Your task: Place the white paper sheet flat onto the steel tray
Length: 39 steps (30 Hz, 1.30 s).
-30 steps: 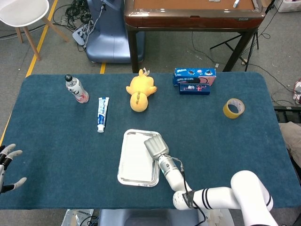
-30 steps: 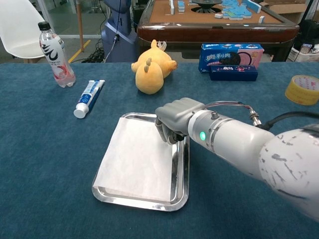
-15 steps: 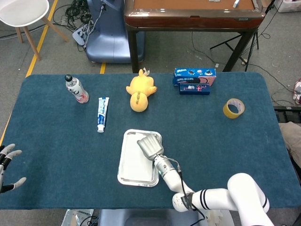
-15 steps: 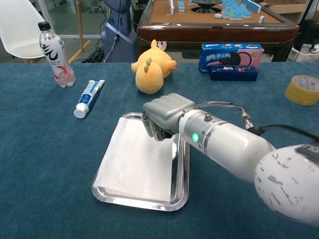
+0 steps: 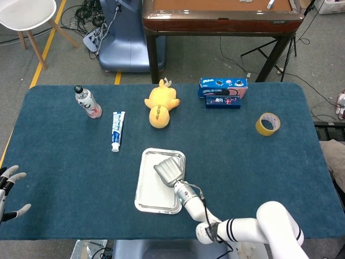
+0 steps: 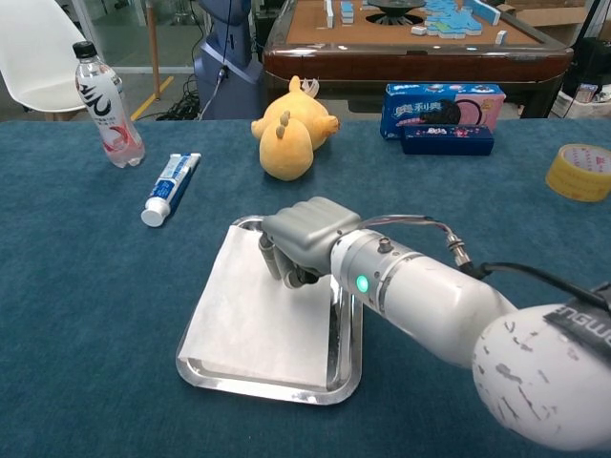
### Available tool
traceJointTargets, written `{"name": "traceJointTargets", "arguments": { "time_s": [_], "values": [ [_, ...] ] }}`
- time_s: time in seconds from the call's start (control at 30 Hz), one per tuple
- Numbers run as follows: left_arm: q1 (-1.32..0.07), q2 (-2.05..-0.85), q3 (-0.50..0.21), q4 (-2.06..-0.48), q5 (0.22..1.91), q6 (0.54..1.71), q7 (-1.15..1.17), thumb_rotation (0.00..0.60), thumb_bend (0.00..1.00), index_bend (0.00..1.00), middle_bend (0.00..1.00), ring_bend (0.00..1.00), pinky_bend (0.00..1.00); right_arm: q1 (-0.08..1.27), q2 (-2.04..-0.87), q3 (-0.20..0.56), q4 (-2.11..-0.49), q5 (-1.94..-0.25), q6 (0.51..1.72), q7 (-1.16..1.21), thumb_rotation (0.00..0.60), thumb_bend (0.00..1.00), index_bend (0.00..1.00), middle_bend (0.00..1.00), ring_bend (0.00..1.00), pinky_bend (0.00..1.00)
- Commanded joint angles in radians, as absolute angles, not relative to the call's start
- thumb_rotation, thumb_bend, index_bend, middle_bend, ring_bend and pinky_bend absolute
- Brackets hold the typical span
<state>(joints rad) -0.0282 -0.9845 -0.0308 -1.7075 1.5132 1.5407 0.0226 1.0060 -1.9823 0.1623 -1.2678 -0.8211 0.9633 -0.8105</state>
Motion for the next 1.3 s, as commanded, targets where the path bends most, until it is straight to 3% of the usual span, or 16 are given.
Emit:
{"name": "traceJointTargets", "arguments": {
  "time_s": [0.03,1.3],
  "values": [
    [-0.028,-0.984,-0.031,-1.707,1.514,1.543,0.021,0.600,0.02,0.26,0.14,0.08,0.36,1.004,-1.986,0.162,-1.263,-0.822,0.960,-0.814,0.600,1.00,0.49,1.00,1.00,1.00],
    [-0.034,-0.993,-0.030,-1.701,1.508,1.528,0.029,0.600,0.02,0.26,0.14,0.08,0.36,0.978,-1.912,0.168,-1.349,-0.829,0.989,-0.860,0.600,1.00,0.49,1.00,1.00,1.00]
  ]
}}
